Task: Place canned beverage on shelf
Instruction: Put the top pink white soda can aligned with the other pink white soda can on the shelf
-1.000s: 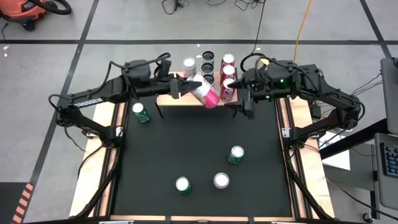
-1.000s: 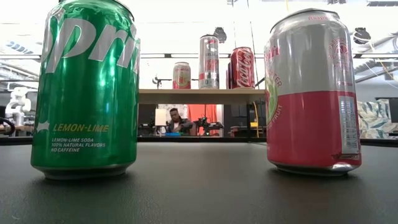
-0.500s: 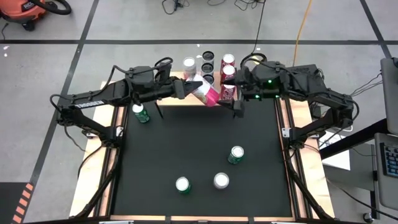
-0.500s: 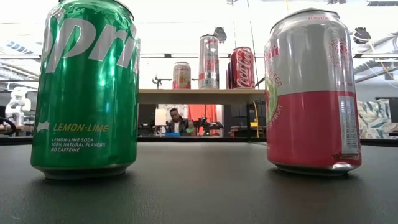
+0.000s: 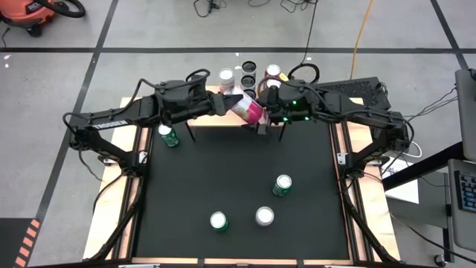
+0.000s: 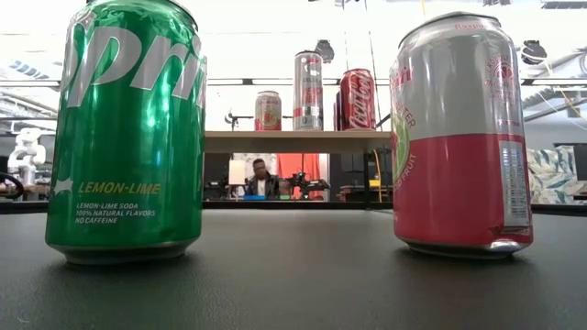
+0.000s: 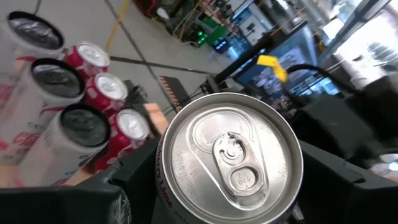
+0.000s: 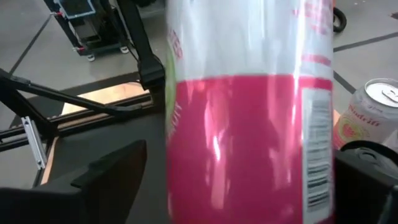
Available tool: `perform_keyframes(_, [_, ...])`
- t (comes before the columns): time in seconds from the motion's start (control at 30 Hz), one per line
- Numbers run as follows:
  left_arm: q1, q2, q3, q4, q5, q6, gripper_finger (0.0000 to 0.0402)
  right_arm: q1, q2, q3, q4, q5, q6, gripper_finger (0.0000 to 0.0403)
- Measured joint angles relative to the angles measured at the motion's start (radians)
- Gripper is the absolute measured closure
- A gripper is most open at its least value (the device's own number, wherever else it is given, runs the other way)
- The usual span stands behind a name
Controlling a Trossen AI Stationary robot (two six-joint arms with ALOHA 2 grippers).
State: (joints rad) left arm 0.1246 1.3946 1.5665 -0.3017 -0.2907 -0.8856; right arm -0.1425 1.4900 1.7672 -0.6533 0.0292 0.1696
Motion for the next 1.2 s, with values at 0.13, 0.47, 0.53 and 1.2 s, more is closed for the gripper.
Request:
perform_keyframes(0.13, [0.000,0.000,0.000,-0.042,-0.003,0.000,0.0118,0.000,0.006,0.000,0.025,0.001,0.000,0.0011])
perform_keyframes(0.47, [0.000,0.000,0.000,-0.052,-0.003,0.000,0.0118,-0.002,0.012,0.000,0.054,0.000,-0.036,0.0012])
perform_keyframes(0.53, [0.000,0.000,0.000,-0.051,-0.003,0.000,0.0118,-0.004,0.018,0.000,0.053,-0.001,-0.036,0.0012])
perform_keyframes(1.2, [0.000,-0.001,0.000,-0.053,-0.003,0.003,0.0118,-0.010,0.044,0.000,0.095,0.002,-0.026,0.0130])
